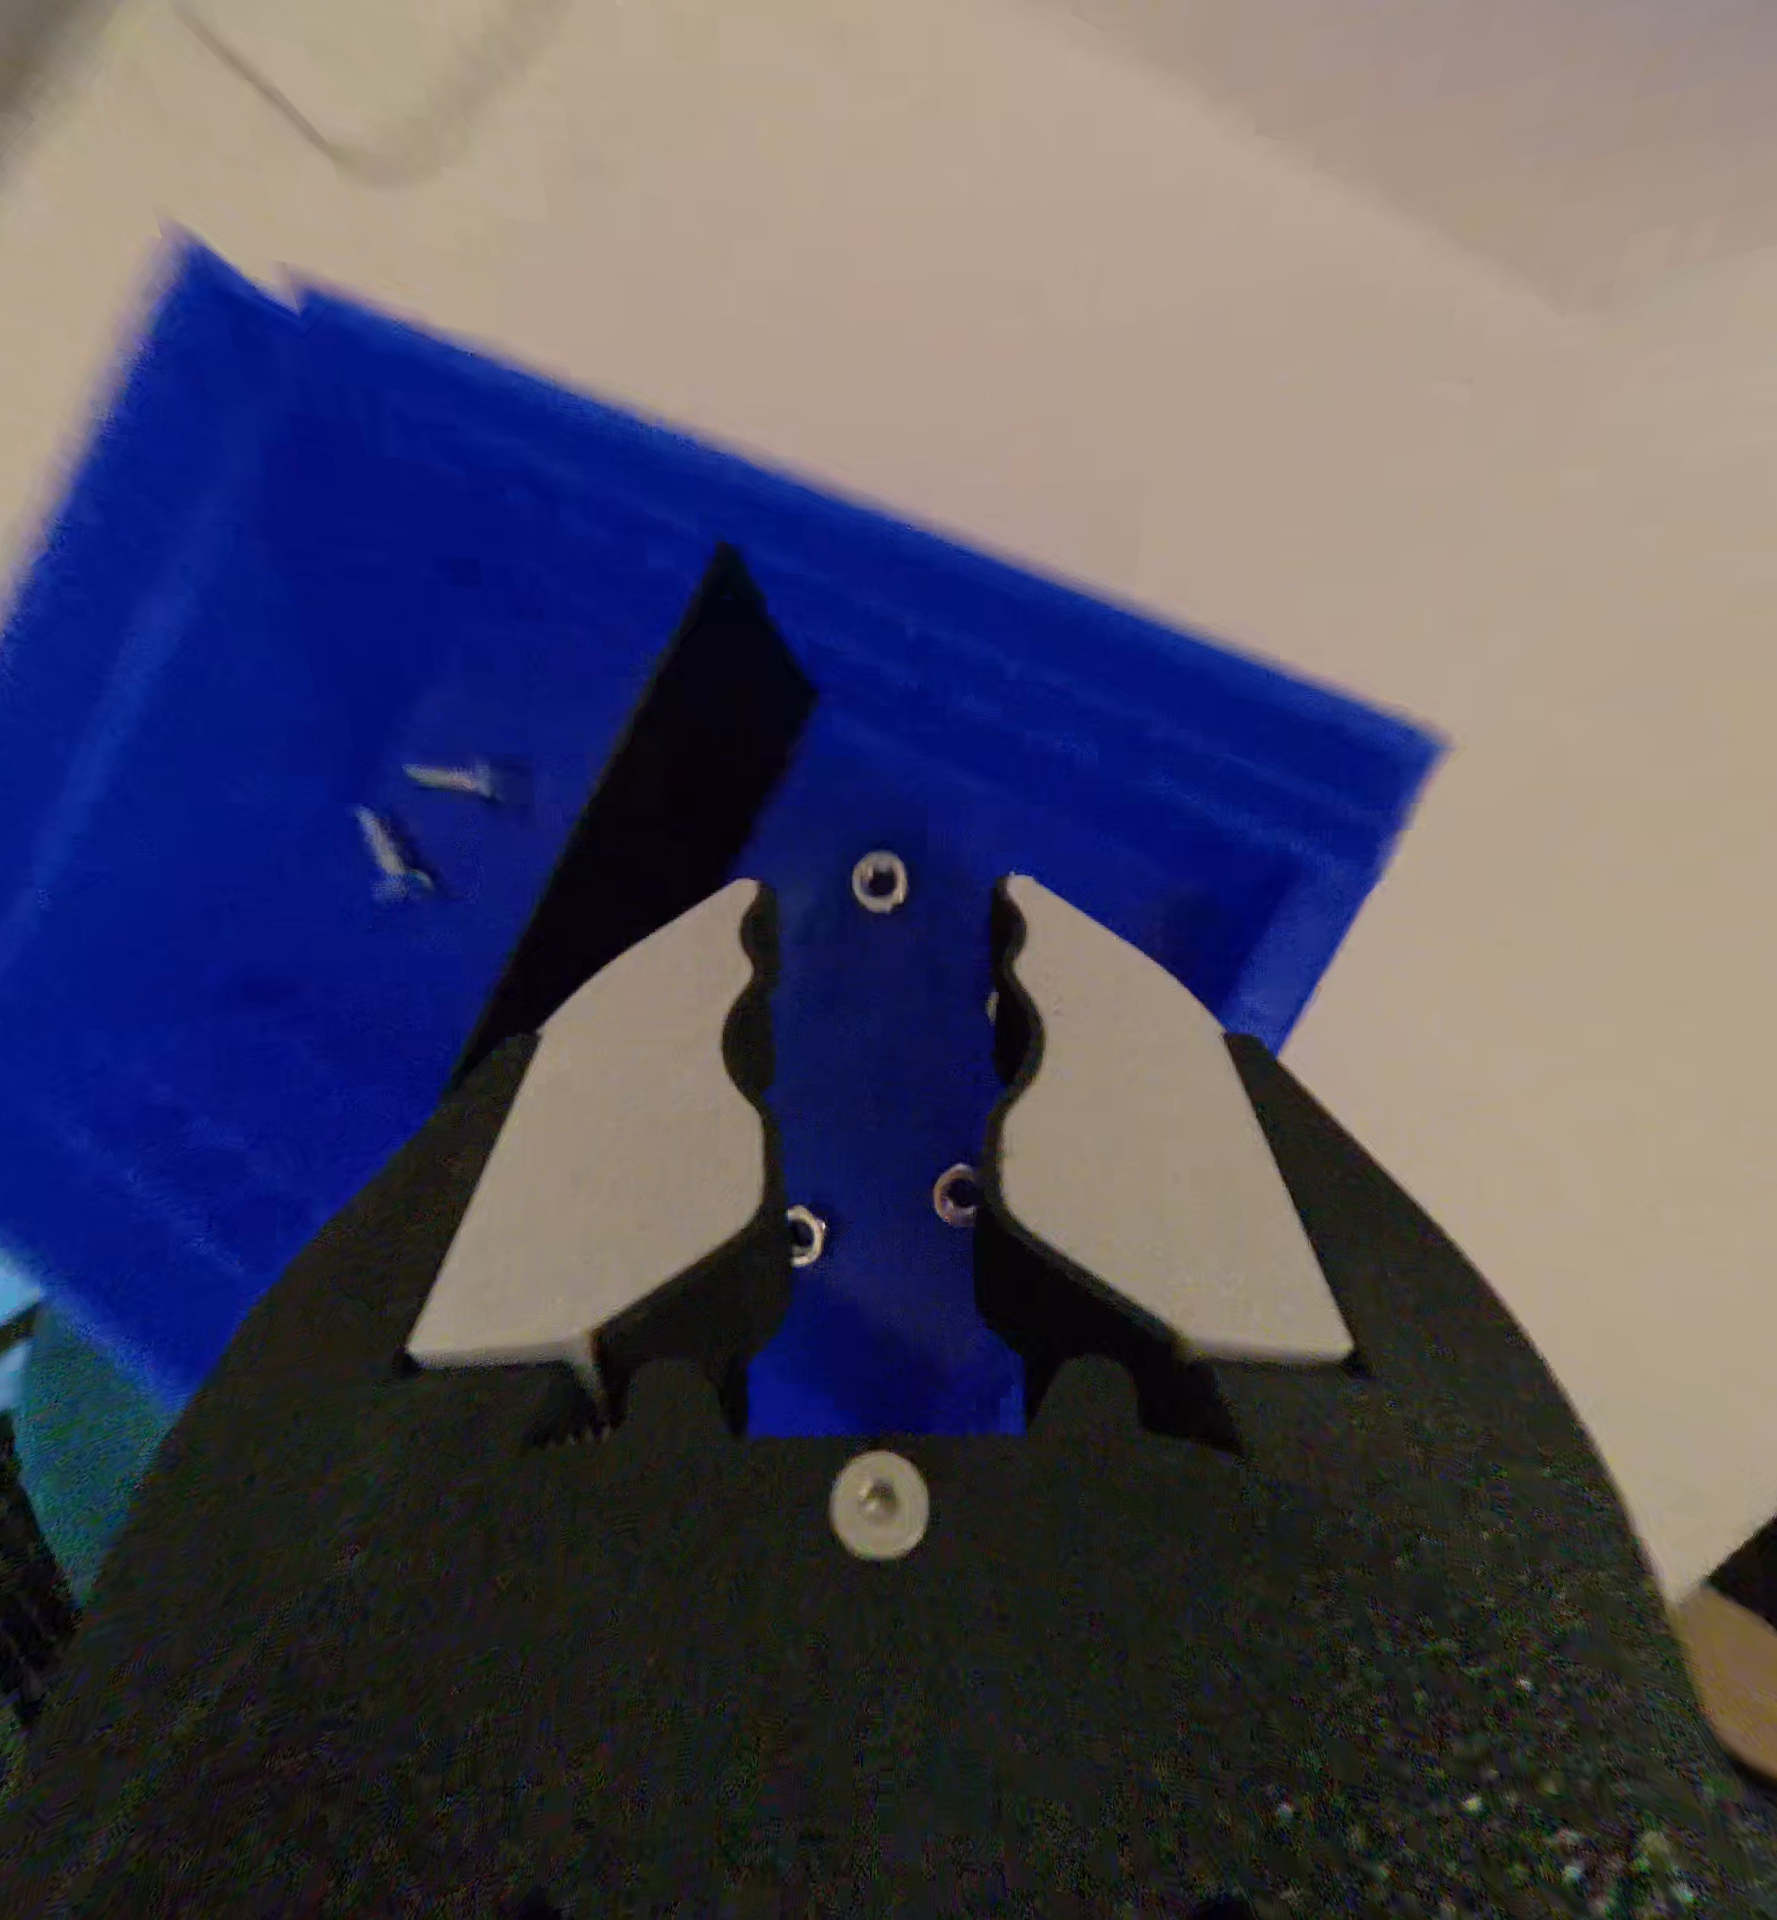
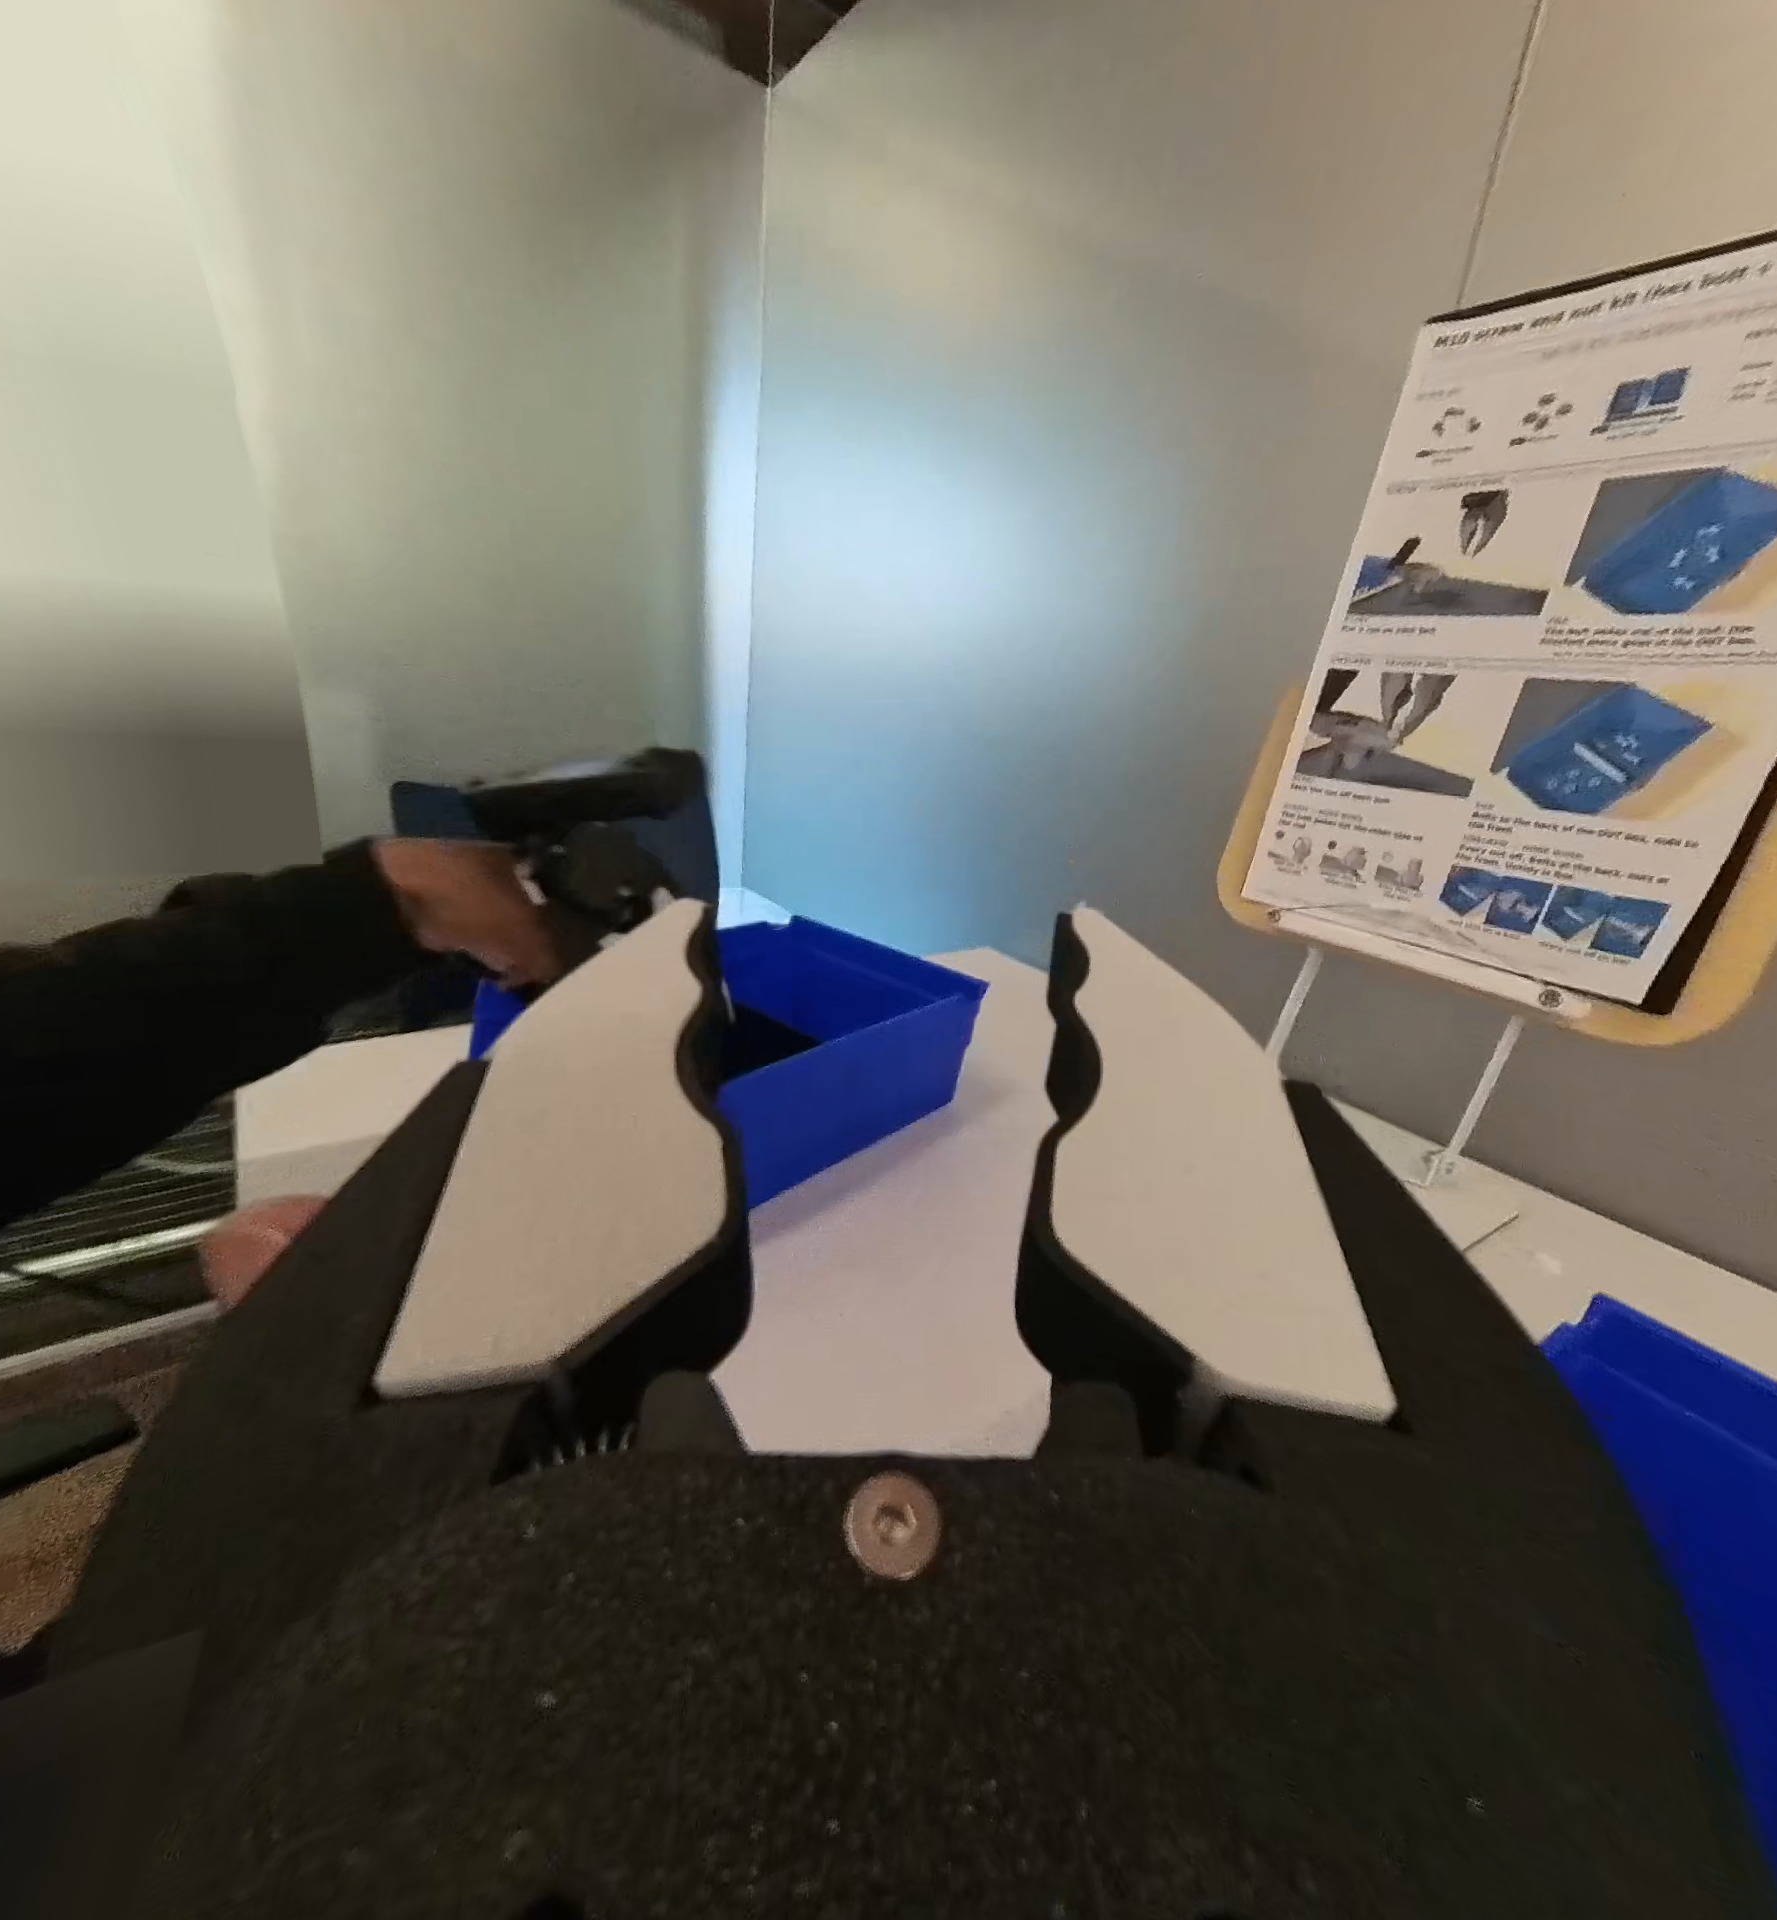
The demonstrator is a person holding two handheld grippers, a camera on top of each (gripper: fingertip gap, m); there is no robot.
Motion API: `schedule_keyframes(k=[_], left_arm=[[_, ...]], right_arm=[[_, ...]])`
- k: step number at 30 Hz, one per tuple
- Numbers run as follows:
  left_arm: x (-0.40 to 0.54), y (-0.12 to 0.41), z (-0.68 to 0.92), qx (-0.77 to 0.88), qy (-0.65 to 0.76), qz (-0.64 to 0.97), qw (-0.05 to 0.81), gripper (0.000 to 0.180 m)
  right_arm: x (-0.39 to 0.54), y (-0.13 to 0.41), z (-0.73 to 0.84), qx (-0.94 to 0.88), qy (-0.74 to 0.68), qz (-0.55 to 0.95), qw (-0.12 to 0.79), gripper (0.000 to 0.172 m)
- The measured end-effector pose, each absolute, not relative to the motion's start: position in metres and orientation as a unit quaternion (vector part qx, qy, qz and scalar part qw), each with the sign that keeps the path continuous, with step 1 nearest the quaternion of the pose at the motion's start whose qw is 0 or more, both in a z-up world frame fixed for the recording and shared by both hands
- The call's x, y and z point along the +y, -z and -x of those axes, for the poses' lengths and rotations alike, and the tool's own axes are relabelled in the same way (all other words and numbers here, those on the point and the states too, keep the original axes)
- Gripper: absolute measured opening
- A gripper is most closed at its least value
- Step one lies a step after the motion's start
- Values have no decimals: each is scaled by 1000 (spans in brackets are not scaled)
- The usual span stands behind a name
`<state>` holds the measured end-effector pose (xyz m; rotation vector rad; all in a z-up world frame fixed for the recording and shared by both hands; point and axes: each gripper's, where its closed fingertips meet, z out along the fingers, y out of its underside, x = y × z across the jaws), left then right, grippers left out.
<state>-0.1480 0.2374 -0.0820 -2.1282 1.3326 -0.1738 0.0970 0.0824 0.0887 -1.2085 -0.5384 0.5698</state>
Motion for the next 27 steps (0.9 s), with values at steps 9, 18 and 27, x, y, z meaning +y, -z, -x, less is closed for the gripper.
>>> schedule_keyframes(k=[9,18,27], left_arm=[[258,145,152,518,68,833,181,39],[255,150,147,516,76,836,169,41],[261,169,147,486,89,860,128,18]], right_arm=[[89,-53,-93,-282,-261,582,716,56],[97,-36,-86,-284,-277,593,701,53],[107,-23,-87,-288,-225,619,695,53]])
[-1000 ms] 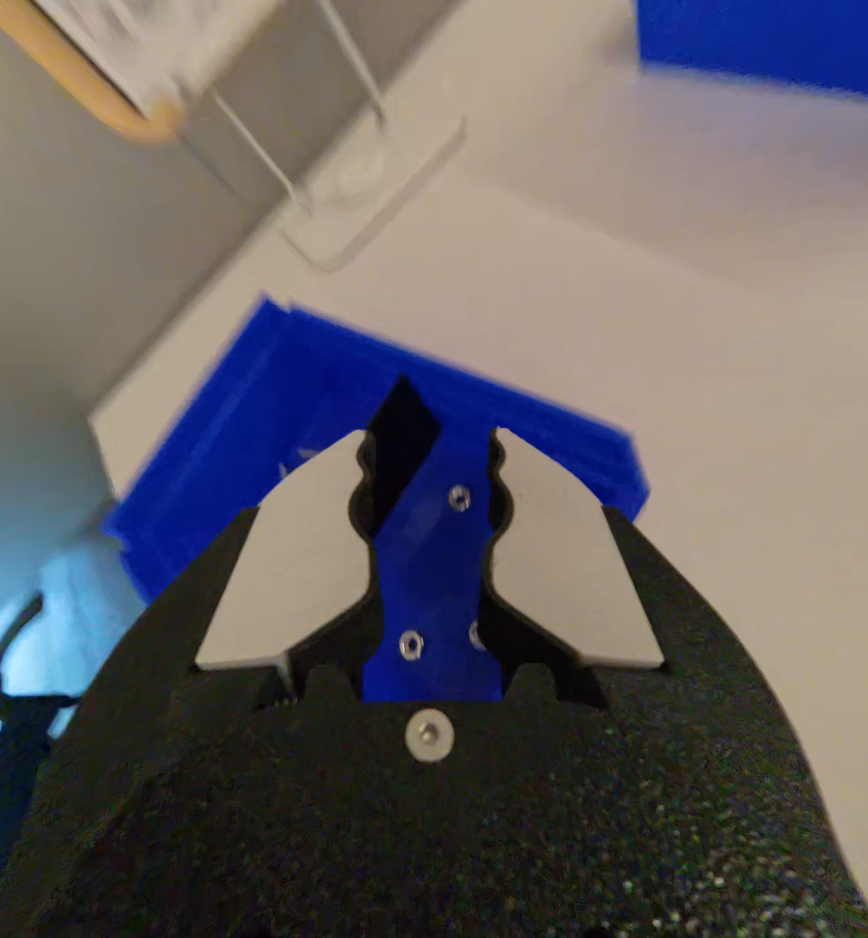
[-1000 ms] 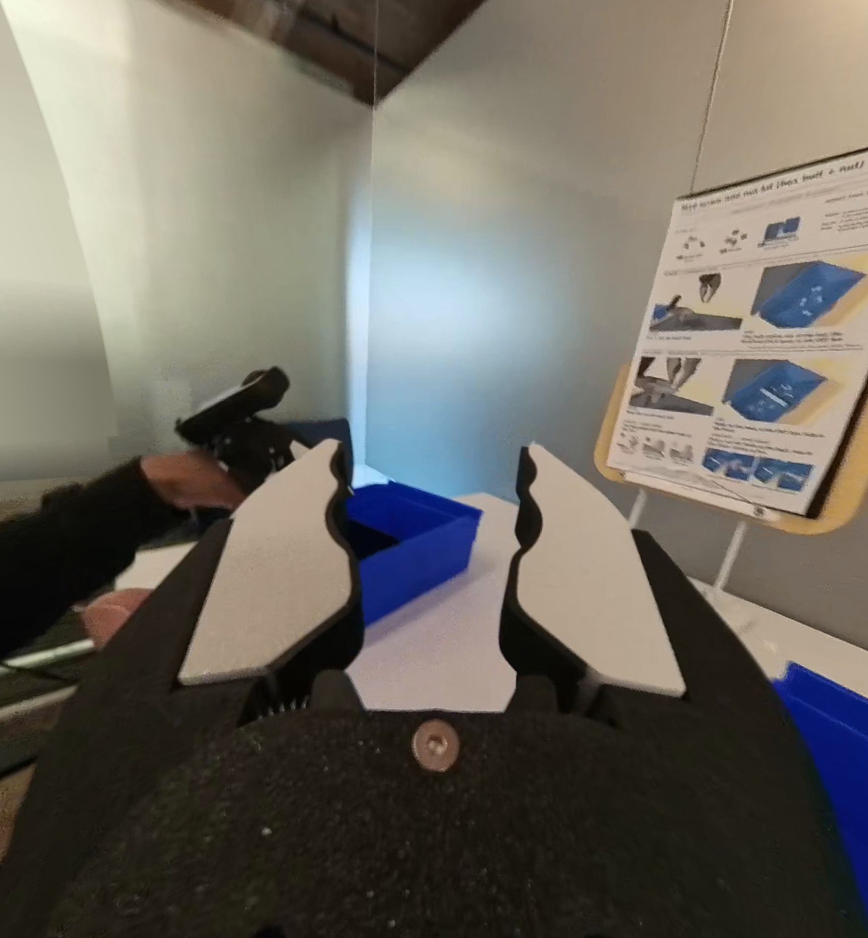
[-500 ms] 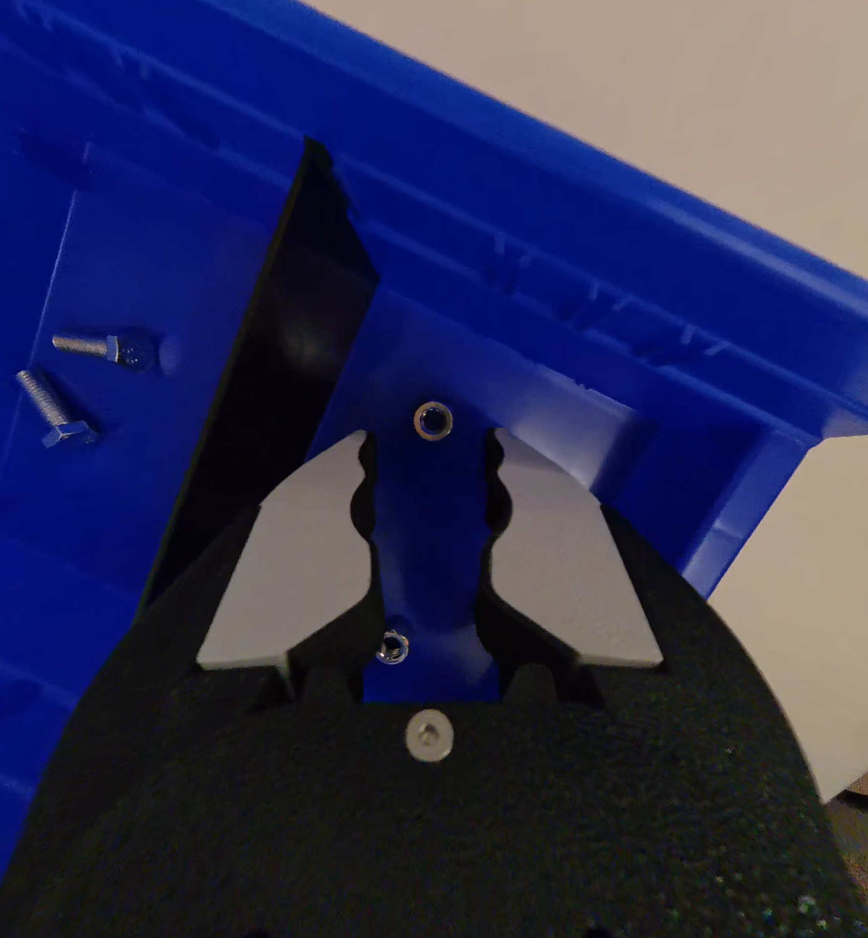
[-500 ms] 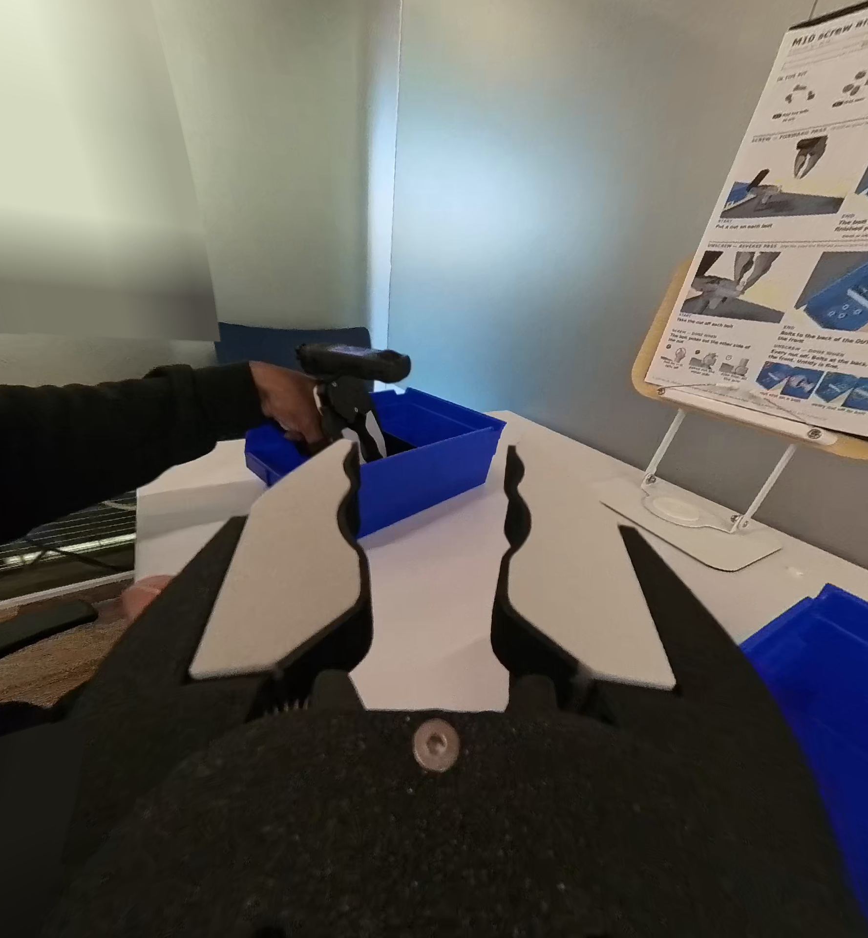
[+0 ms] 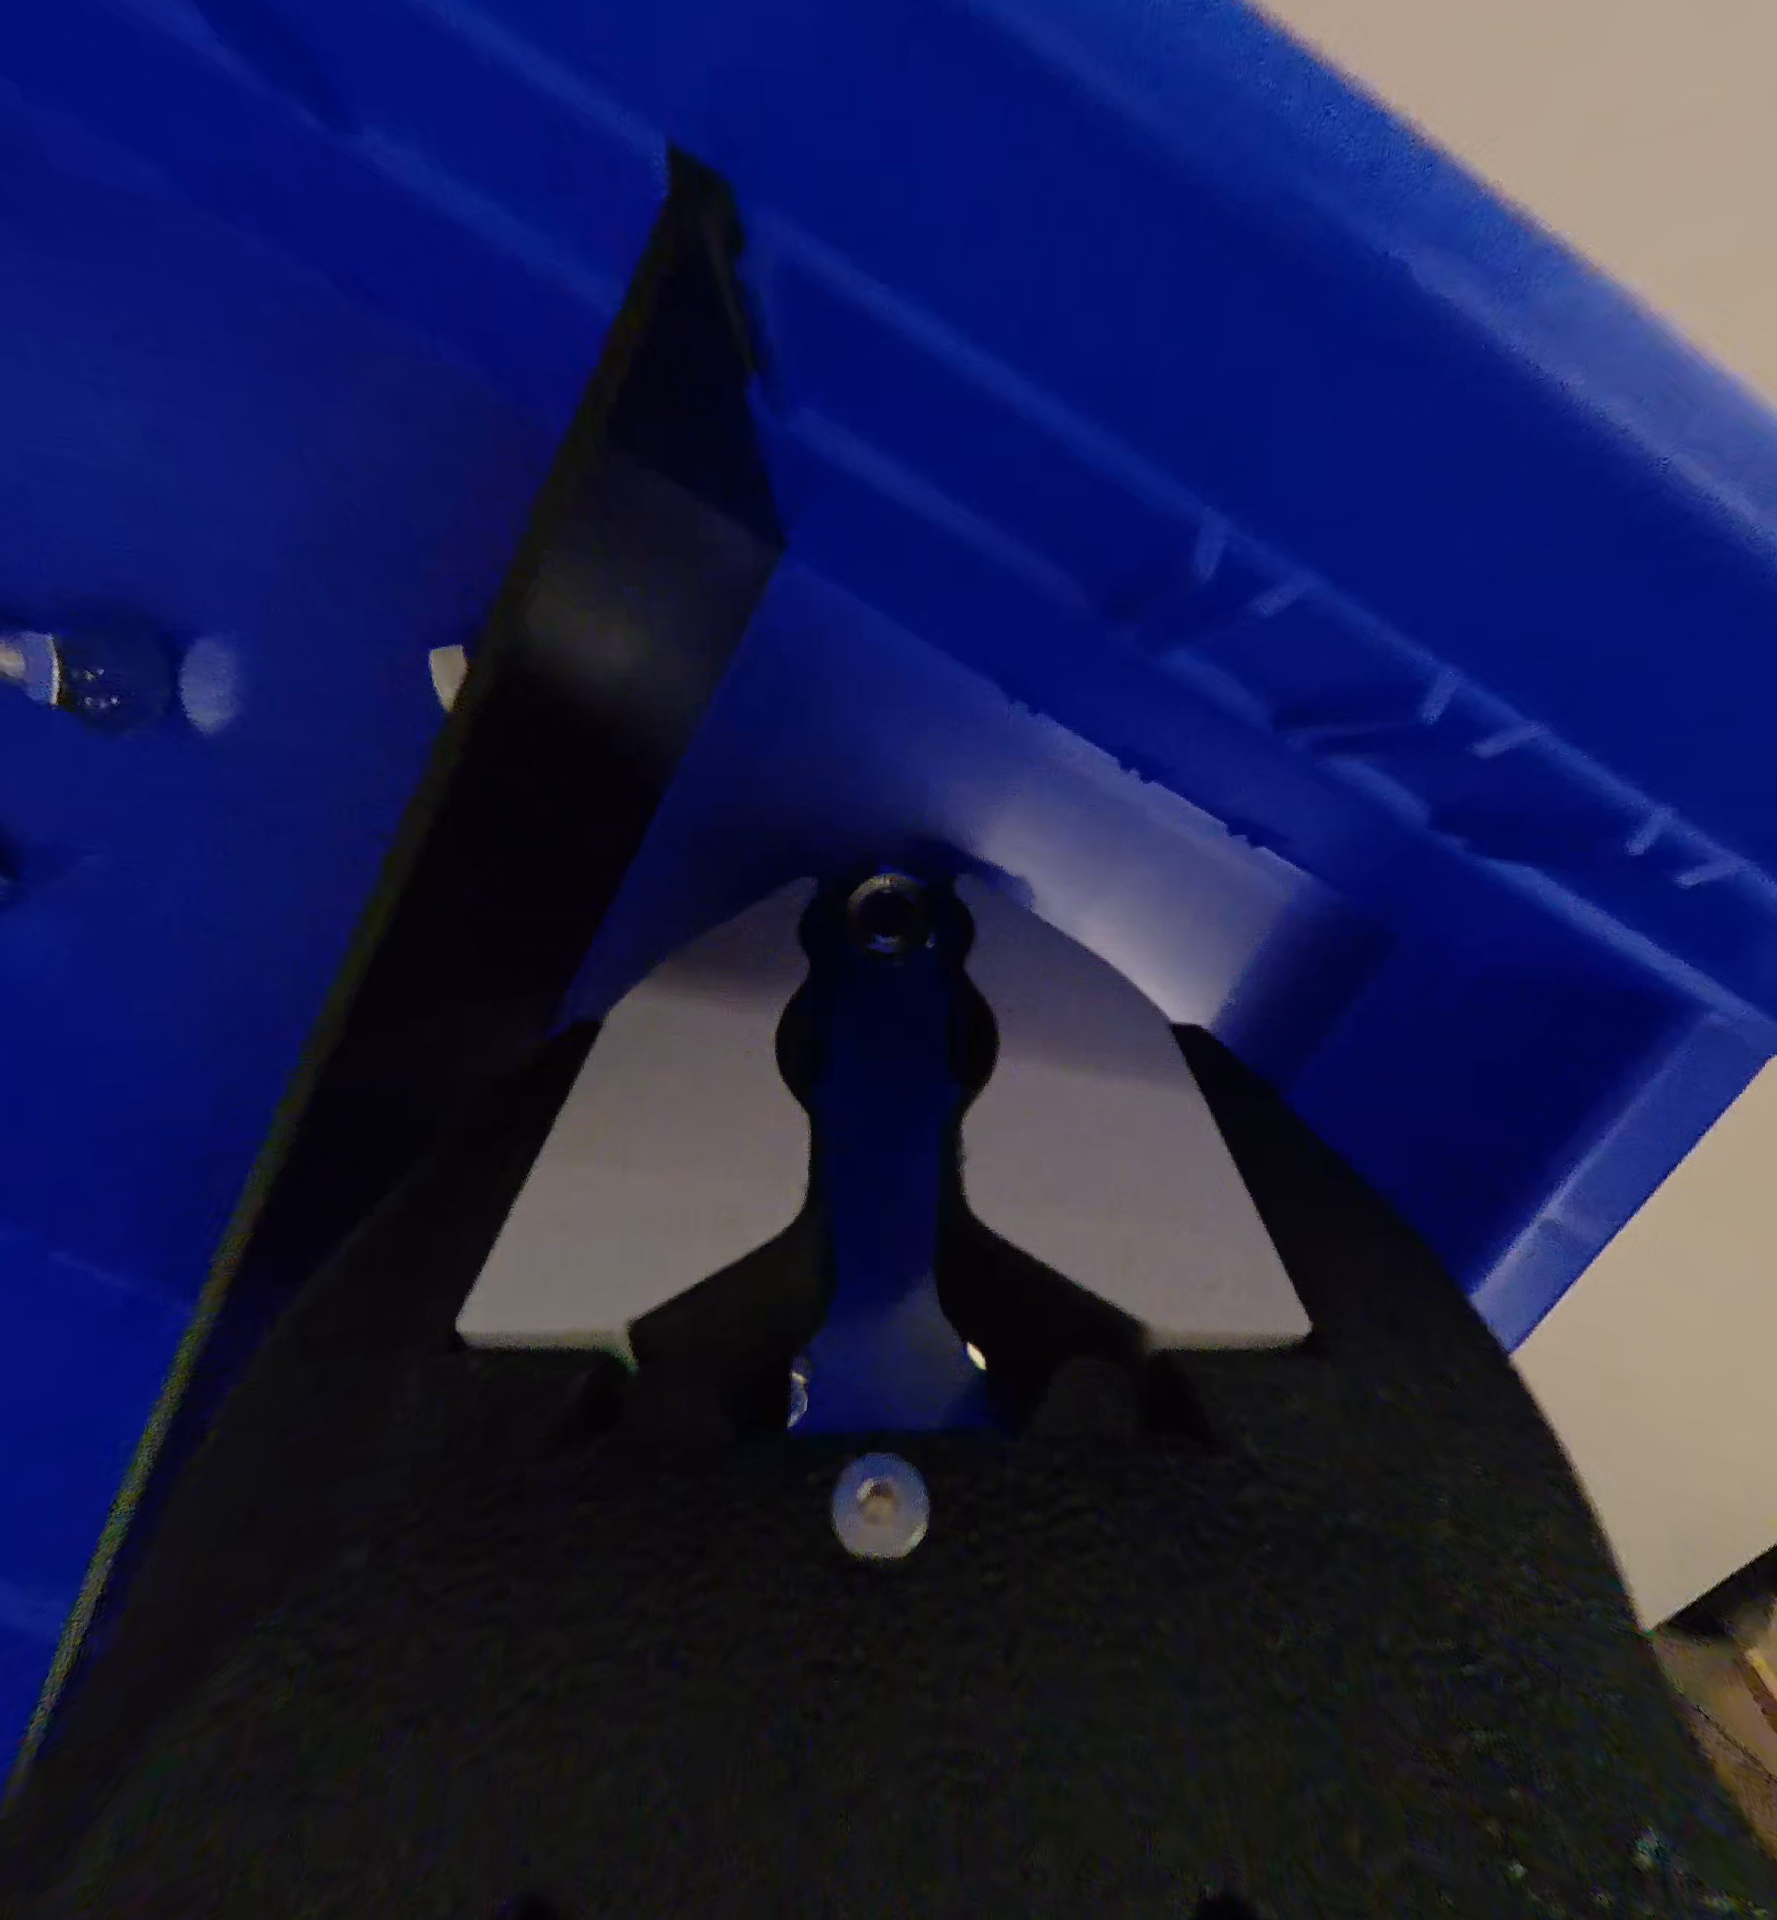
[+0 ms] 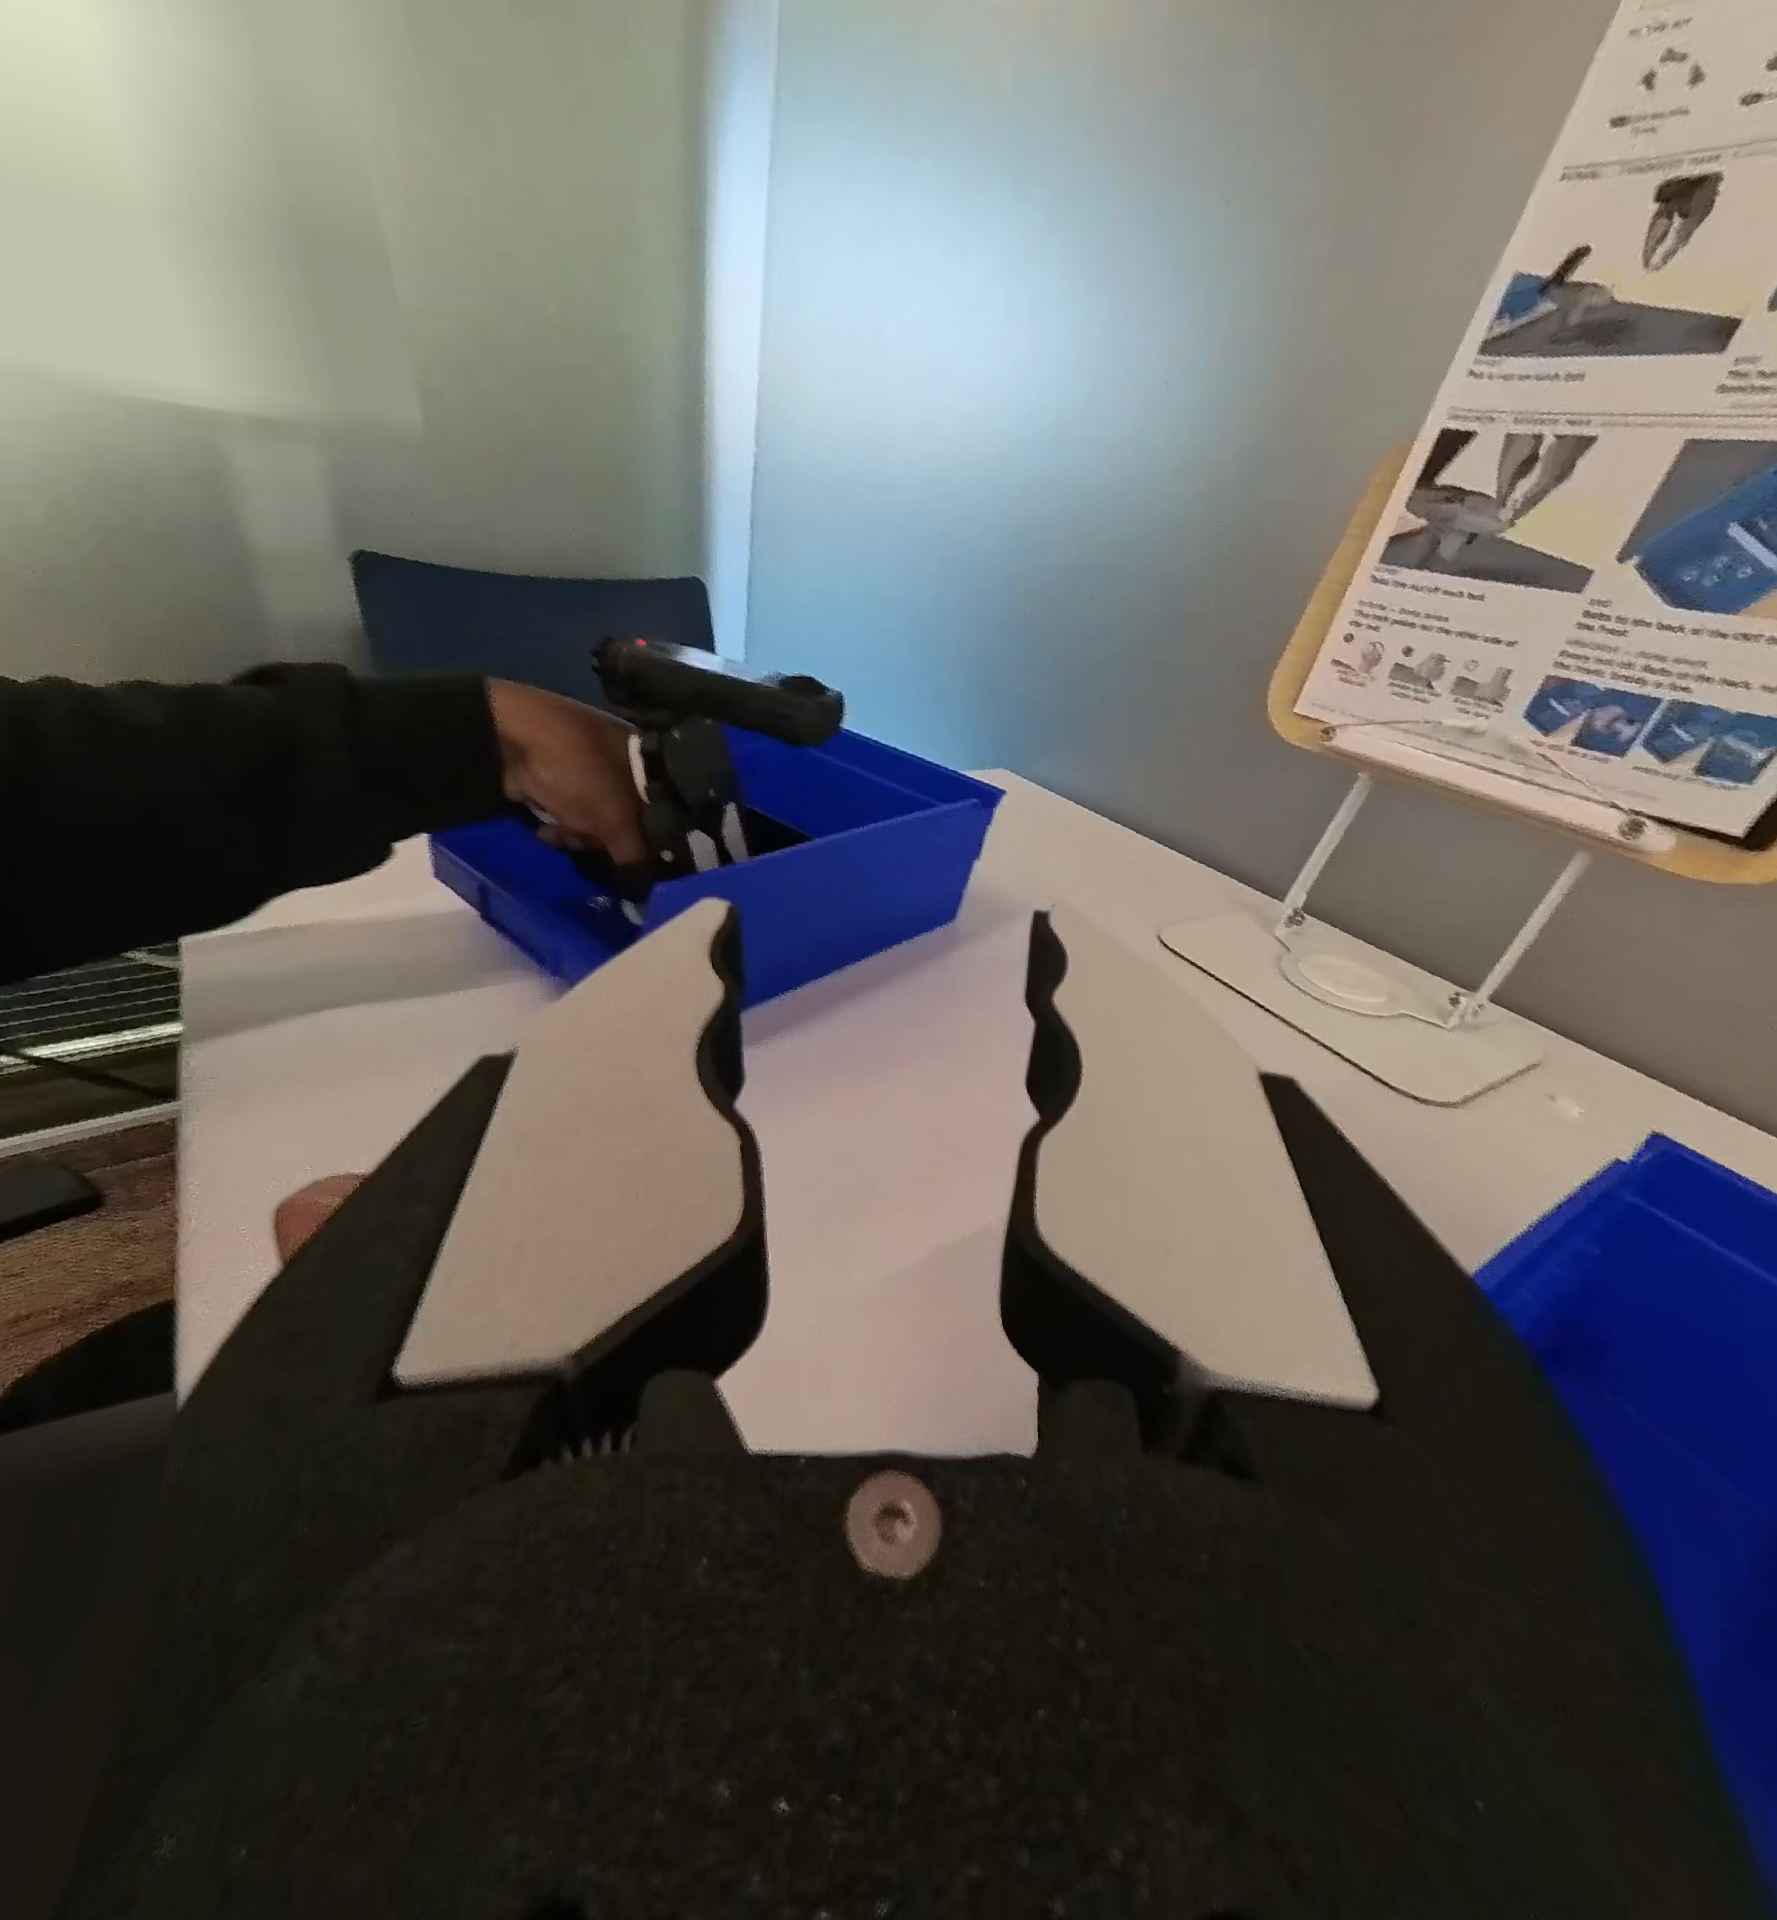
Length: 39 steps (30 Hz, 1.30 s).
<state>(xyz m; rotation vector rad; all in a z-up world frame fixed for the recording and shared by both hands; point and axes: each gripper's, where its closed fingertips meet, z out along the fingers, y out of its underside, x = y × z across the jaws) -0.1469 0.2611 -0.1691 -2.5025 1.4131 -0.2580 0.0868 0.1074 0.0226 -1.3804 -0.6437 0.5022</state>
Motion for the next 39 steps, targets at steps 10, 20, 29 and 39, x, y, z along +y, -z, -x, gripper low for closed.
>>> schedule_keyframes(k=[10,20,29,39], left_arm=[[241,40,104,447,168,797,369,17],[231,41,-39,284,261,751,535,17],[260,63,19,242,177,771,562,16],[263,65,72,237,155,772,570,17]], right_arm=[[149,6,-77,-200,-205,665,690,54],[251,8,-110,-58,-48,688,722,48],[285,24,-150,-30,1,693,721,41],[297,30,-221,-53,66,689,719,38]])
